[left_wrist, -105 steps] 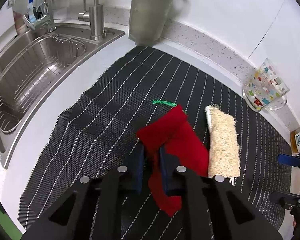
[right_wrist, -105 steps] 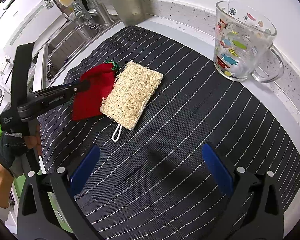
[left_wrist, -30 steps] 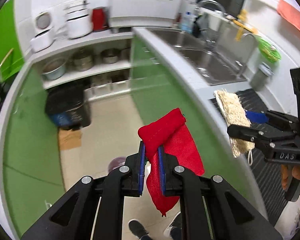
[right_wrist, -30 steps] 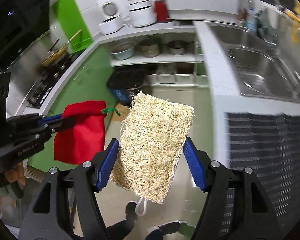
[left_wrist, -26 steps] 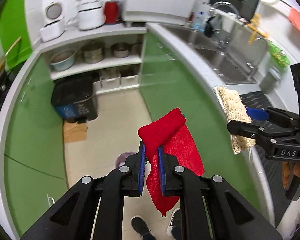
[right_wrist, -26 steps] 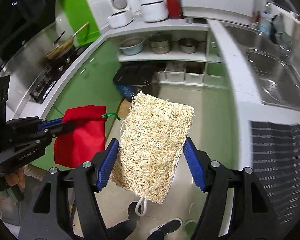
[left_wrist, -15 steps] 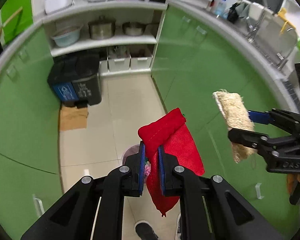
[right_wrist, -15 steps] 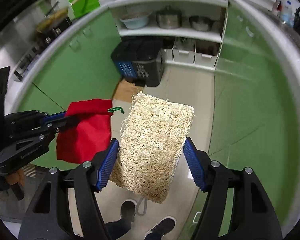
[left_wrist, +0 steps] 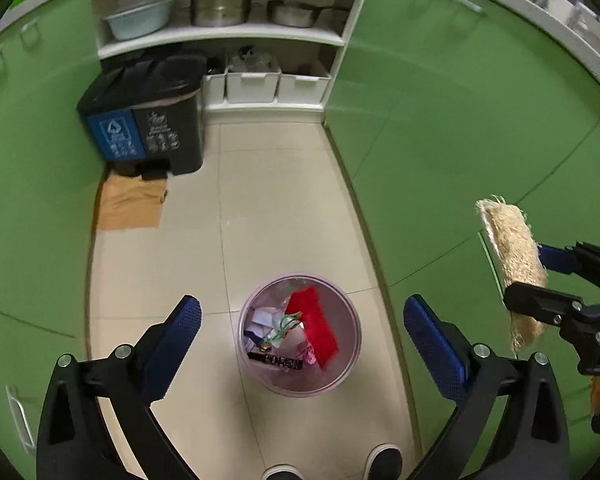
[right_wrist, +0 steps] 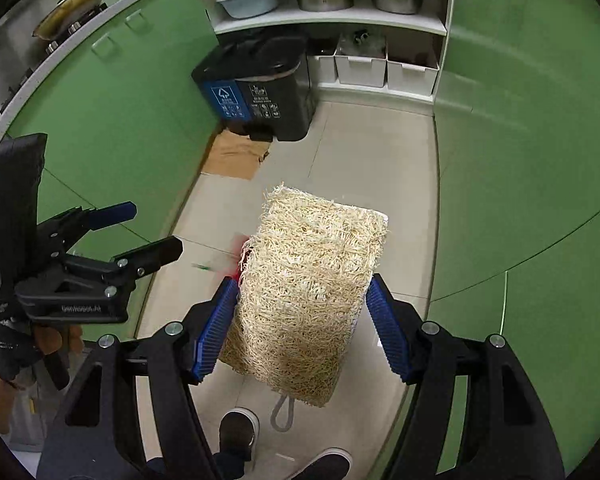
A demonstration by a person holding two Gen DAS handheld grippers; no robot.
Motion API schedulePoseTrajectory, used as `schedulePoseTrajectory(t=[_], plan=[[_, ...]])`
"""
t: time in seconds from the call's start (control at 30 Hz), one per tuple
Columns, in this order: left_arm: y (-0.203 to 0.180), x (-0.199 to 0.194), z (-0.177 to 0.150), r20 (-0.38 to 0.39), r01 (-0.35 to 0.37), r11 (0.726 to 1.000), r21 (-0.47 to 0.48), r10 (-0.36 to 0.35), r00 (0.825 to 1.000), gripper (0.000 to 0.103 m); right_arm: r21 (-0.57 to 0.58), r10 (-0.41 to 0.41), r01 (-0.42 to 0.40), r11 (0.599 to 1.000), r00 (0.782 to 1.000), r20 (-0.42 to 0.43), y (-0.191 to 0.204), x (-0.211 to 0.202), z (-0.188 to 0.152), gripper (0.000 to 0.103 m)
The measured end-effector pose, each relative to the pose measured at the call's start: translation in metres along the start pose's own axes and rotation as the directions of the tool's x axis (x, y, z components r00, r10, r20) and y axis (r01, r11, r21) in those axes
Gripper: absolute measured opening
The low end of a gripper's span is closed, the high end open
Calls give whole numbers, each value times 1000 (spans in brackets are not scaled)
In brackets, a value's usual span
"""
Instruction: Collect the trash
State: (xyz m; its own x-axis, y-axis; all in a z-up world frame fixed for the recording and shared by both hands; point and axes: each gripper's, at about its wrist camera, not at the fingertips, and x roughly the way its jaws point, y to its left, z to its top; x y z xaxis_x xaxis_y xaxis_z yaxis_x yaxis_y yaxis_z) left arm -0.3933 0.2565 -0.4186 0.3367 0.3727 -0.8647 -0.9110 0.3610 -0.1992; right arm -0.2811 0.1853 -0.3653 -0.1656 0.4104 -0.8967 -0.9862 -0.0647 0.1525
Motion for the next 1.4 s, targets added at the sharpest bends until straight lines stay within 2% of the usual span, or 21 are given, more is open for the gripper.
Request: schedulePoseTrajectory(t=[0.4, 0.43, 0.5, 0.53, 0.73, 0.9, 1.1, 1.4], plan=[[30, -27, -2, 51, -31, 997, -67, 34, 998, 97, -60, 63, -66, 996, 997, -39, 22, 33, 5, 66], [33, -30, -3, 55, -33, 997, -74, 37, 998, 97, -67, 73, -76, 995, 996, -43, 25, 37, 6, 68], [38, -32, -4, 64, -44, 996, -80, 49, 997, 97, -79, 89, -92, 993, 995, -37, 30, 43, 8, 87], [41, -34, -5, 68, -50, 995, -84, 56, 996, 97, -85, 97, -98, 992, 995, -23, 32, 46, 10, 100], [44, -33, -10, 65, -62, 994, -88, 68, 996, 97, -71, 78, -80, 994, 996, -32, 31, 56, 11, 100], [35, -41, -9, 62, -55, 995, -83, 60, 996, 97, -46, 56, -58, 997, 997, -43, 23, 47, 6, 100], [5, -79, 1, 59, -37, 998, -53, 40, 997, 97, -14, 38, -39, 999, 999, -32, 19, -4, 9, 100], [-66, -190, 31, 49, 7, 1000, 14, -7, 999, 97, 49, -15, 15, 999, 1000, -2, 13, -154, 20, 100]])
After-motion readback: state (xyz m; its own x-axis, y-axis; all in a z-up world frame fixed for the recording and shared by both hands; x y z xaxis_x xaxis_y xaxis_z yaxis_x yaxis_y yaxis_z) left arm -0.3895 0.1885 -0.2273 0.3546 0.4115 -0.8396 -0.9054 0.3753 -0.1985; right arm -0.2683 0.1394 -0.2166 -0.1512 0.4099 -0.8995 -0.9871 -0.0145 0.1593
